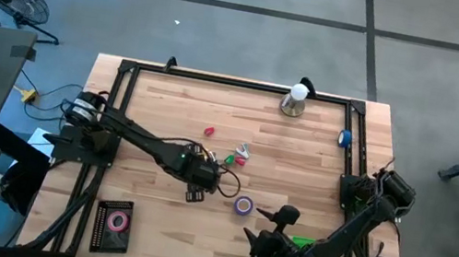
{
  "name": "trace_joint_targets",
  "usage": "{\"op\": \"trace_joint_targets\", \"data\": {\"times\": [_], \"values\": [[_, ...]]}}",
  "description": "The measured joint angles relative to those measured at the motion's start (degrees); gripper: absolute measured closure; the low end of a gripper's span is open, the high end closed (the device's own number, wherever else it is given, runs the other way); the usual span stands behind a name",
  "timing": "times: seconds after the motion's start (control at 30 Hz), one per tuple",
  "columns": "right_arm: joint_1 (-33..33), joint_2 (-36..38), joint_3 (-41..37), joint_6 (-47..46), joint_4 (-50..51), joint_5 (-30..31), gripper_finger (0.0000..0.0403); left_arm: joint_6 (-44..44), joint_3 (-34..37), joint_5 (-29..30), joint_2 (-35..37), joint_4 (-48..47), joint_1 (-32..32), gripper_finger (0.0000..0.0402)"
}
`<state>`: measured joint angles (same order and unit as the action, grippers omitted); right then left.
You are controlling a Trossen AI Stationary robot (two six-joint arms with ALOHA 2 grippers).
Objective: Pick and place Stapler, Stapler remover, tape
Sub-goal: Put the red stapler into the left green bin
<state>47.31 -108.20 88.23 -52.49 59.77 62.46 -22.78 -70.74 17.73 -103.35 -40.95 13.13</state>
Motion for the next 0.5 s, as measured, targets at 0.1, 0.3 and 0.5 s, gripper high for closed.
{"op": "trace_joint_targets", "data": {"times": [0.1,0.3,0.5], "values": [[0.0,0.0,0.0,0.0,-0.01,0.0,0.01,-1.64,0.04,-1.14,0.0,2.36,0.0,0.0189],[0.0,0.0,0.0,0.0,-0.01,0.0,0.01,-5.41,0.04,-1.7,0.0,2.82,-0.02,0.0189],[0.0,0.0,0.0,-0.02,-0.01,0.0,0.01,-9.07,0.02,-1.88,-1.09,3.62,-0.48,0.0184]]}}
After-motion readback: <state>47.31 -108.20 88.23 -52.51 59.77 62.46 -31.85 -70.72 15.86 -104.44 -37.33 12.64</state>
